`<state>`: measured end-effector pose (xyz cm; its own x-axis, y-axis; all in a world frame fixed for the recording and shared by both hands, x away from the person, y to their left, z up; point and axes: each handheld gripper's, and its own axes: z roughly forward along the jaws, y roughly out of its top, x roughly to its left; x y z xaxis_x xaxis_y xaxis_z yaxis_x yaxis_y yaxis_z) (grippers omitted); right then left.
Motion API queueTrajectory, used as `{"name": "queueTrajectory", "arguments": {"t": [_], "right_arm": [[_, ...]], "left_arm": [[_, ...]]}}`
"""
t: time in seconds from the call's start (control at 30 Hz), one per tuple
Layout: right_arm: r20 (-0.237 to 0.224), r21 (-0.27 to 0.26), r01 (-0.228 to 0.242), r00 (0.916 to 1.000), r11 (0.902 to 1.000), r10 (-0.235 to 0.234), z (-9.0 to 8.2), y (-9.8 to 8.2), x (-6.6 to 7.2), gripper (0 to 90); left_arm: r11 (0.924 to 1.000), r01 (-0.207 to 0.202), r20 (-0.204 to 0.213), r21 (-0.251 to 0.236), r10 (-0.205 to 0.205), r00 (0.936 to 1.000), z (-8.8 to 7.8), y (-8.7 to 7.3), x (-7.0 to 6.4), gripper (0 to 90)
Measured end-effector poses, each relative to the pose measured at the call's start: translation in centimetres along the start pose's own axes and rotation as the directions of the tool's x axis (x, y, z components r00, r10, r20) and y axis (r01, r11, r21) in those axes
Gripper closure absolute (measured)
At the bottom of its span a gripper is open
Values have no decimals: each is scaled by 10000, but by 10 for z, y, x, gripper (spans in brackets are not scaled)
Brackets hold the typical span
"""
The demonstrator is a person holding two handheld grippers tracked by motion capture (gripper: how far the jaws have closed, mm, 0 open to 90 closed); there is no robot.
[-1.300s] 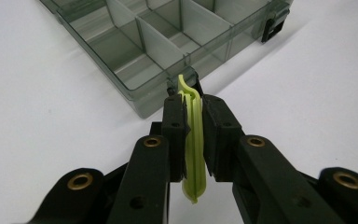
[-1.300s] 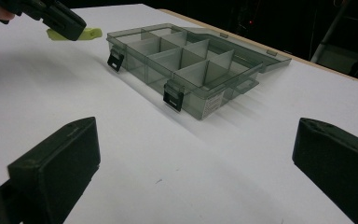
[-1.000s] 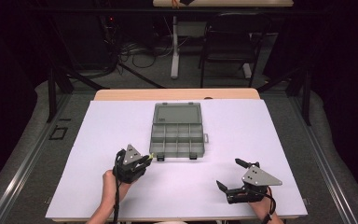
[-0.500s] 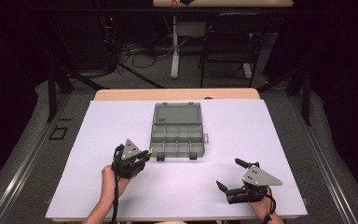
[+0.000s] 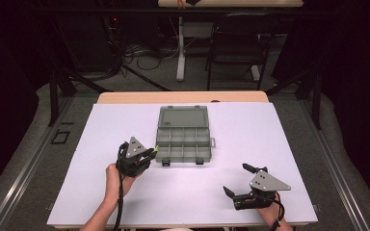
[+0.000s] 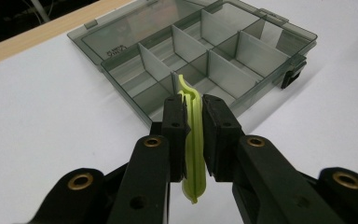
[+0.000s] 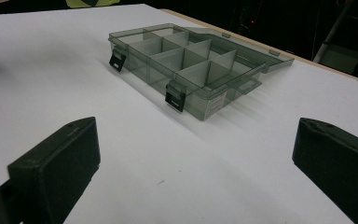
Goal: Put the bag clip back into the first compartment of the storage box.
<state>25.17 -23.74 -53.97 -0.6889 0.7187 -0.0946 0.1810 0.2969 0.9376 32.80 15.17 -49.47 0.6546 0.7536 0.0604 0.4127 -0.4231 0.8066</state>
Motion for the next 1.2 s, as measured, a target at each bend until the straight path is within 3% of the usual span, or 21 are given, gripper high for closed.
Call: {"name": "queueTrajectory", "arguments": {"t": [0.4, 1.2], "right_arm": [[48, -3, -1, 10000, 10000, 1, 1, 0, 0, 3], [30, 10, 22, 10000, 10000, -22, 1, 0, 0, 3]], "left_arm": [[9996, 54, 21, -279, -54, 10000, 7, 8, 12, 801], [9996, 24, 10, -294, -24, 10000, 29, 18, 24, 801]]}}
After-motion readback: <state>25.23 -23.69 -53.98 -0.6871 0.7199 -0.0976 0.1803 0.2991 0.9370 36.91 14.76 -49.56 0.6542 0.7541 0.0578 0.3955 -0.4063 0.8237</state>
